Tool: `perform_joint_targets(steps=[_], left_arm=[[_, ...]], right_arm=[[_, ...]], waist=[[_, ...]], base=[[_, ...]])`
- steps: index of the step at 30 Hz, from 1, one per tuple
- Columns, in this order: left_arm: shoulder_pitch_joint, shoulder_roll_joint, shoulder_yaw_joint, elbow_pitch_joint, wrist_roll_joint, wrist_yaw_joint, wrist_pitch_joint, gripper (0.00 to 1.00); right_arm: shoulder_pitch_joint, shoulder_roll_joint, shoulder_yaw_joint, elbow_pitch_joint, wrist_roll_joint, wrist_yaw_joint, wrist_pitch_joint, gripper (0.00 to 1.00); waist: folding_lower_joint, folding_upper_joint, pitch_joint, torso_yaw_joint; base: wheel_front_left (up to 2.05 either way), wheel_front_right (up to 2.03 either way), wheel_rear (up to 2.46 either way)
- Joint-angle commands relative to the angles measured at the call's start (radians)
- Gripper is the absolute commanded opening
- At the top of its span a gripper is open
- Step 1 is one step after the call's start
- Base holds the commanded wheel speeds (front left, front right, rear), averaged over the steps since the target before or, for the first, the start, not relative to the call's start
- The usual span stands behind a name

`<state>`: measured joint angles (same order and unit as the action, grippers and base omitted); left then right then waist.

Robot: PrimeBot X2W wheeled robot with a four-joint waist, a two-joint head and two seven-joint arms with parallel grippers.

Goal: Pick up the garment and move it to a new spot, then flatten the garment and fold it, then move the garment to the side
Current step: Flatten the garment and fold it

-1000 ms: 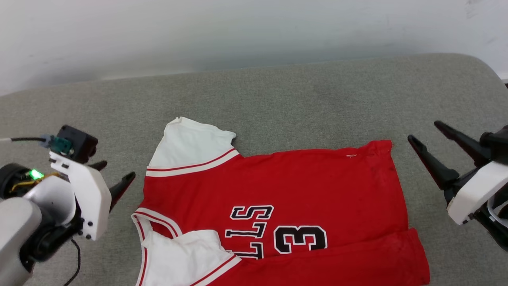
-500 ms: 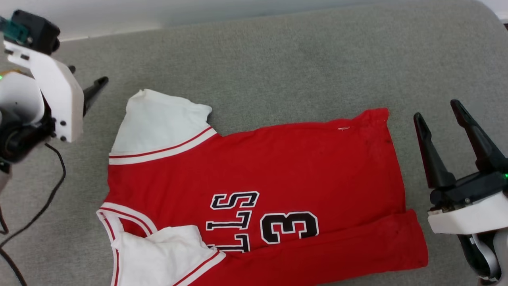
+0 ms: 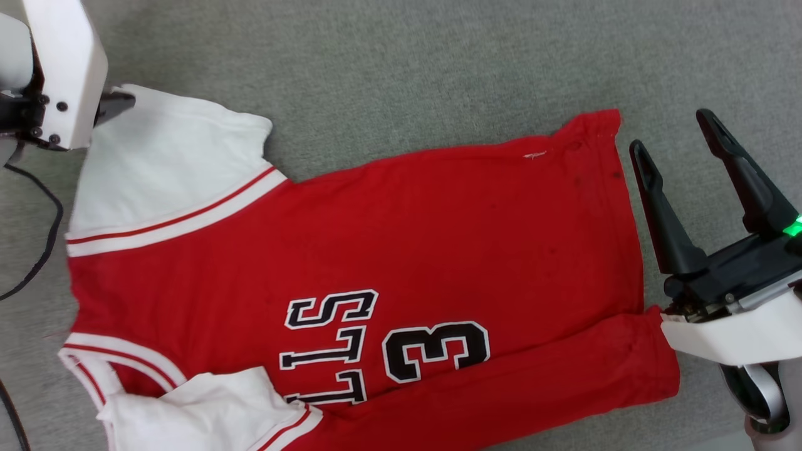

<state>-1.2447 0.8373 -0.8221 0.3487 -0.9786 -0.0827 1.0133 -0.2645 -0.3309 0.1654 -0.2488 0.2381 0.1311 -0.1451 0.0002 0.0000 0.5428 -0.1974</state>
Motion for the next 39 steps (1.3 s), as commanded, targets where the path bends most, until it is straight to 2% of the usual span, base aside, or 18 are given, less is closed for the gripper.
perform_joint_targets(steps=[1,4,8,9,10,14,17,22,27,31,35,39], left_arm=[[-0.013,-0.001,-0.009,0.005,0.001,-0.005,0.02,1.0],[-0.013,-0.003,-0.04,0.02,0.012,-0.011,0.065,1.0],[0.035,-0.011,-0.07,0.039,0.006,-0.021,0.065,1.0],[0.044,-0.012,-0.074,0.041,0.004,-0.022,0.058,0.19],[0.048,-0.011,-0.075,0.043,0.0,-0.025,0.054,0.0],[0.044,-0.001,-0.069,0.034,-0.001,-0.034,0.016,0.0],[0.045,-0.012,-0.069,0.015,-0.006,-0.039,-0.022,0.0],[0.065,-0.025,-0.086,-0.032,-0.017,-0.045,-0.075,0.0],[0.079,-0.042,-0.109,-0.093,-0.02,-0.046,-0.111,0.0],[0.073,-0.052,-0.127,-0.14,-0.016,-0.046,-0.127,0.0],[0.058,-0.061,-0.138,-0.169,-0.007,-0.046,-0.142,0.0],[0.046,-0.068,-0.153,-0.195,-0.002,-0.046,-0.157,0.0]], right_arm=[[-0.018,-0.003,0.001,-0.002,-0.002,-0.001,-0.001,1.0],[-0.035,-0.009,0.01,0.012,-0.001,-0.001,-0.003,1.0],[-0.049,-0.015,0.015,0.043,0.006,-0.001,-0.001,1.0],[-0.049,-0.016,0.013,0.052,0.007,-0.001,0.004,1.0],[-0.055,-0.019,0.012,0.059,0.01,-0.001,0.008,1.0],[-0.086,-0.051,0.003,0.08,0.015,-0.001,0.035,1.0],[-0.124,-0.114,0.017,0.09,0.021,-0.001,0.103,1.0],[-0.22,-0.286,0.118,0.101,0.109,-0.001,0.342,1.0],[-0.353,-0.462,0.28,0.115,0.298,-0.001,0.639,1.0],[-0.486,-0.559,0.42,0.152,0.442,-0.001,0.835,1.0],[-0.602,-0.589,0.539,0.218,0.539,-0.001,0.973,1.0],[-0.68,-0.553,0.617,0.317,0.592,-0.001,1.038,1.0]], waist=[[-0.0002,0.0,0.039,-0.023],[-0.0002,0.0,0.055,-0.027],[-0.0002,0.0,0.057,-0.028],[-0.0002,0.0,0.052,-0.026],[-0.0002,0.0,0.045,-0.023],[-0.0002,0.0,0.003,-0.005],[-0.0002,0.0,-0.04,0.015],[-0.0002,0.0,-0.102,0.053],[-0.0002,0.0,-0.131,0.096],[-0.0002,0.0,-0.125,0.127],[-0.0002,0.0,-0.108,0.156],[-0.0002,0.0,-0.087,0.18]], base=[[0.0,0.0,0.0],[0.0,0.0,0.0],[0.0,0.0,0.0],[0.0,0.0,0.0],[0.0,0.0,0.0],[0.0,0.0,0.0],[0.0,0.0,0.0],[0.0,0.0,0.0],[0.0,0.0,0.0],[0.0,0.0,0.0],[0.0,0.0,0.0],[0.0,0.0,0.0]])
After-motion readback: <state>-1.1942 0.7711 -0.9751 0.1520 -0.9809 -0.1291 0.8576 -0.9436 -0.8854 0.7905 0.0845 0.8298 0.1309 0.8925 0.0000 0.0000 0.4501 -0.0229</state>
